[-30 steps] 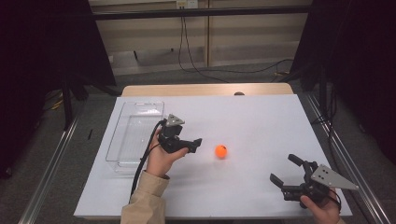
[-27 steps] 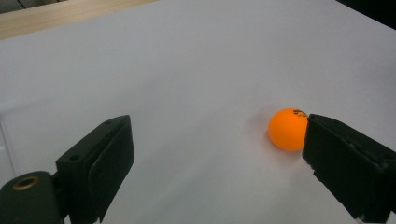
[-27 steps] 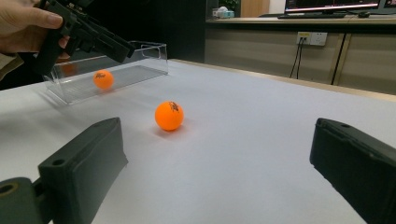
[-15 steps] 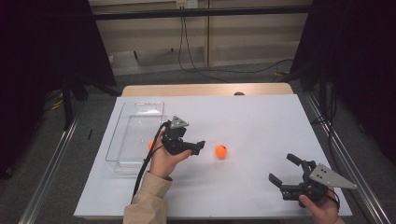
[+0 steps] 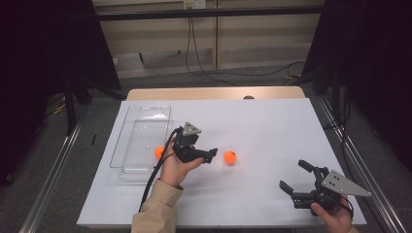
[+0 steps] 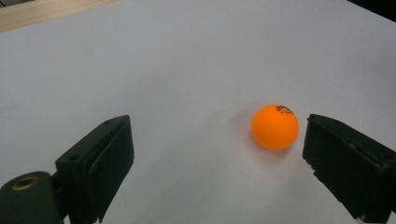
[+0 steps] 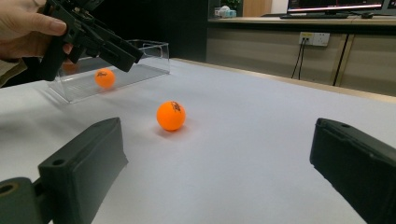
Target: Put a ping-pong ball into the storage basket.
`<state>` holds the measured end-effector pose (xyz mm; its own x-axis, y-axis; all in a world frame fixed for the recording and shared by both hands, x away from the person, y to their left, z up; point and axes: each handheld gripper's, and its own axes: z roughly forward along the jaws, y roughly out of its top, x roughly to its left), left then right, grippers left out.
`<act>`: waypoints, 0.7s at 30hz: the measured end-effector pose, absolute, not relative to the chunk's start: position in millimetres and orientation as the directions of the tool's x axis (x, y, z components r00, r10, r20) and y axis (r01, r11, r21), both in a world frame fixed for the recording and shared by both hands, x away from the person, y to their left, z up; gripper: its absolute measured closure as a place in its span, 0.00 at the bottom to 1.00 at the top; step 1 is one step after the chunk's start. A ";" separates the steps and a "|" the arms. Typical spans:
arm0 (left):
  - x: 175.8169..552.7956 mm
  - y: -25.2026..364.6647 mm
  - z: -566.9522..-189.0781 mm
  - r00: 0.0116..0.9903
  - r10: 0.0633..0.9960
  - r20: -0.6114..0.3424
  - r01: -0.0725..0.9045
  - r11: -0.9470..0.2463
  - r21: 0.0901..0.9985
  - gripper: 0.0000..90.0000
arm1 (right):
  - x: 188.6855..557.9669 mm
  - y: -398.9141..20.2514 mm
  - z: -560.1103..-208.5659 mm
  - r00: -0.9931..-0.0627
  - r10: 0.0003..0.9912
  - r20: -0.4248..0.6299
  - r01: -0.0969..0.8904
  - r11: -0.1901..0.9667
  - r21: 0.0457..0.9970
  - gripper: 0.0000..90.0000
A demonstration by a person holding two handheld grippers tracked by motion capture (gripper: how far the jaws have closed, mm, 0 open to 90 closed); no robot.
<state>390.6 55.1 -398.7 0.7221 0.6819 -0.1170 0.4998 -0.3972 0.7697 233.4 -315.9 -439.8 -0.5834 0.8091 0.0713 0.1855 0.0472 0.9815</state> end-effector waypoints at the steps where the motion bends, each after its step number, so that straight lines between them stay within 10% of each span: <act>1: 390.2 54.1 -399.0 0.722 0.682 -0.121 0.502 -0.395 0.770 0.10 | 233.2 -315.9 -439.8 -0.583 0.810 0.071 0.185 0.047 0.982 0.03; 21: 384.3 31.5 -410.7 0.757 0.643 -0.113 0.485 -0.438 0.757 0.10 | 234.3 -314.8 -440.5 -0.584 0.809 0.063 0.183 0.056 0.981 0.03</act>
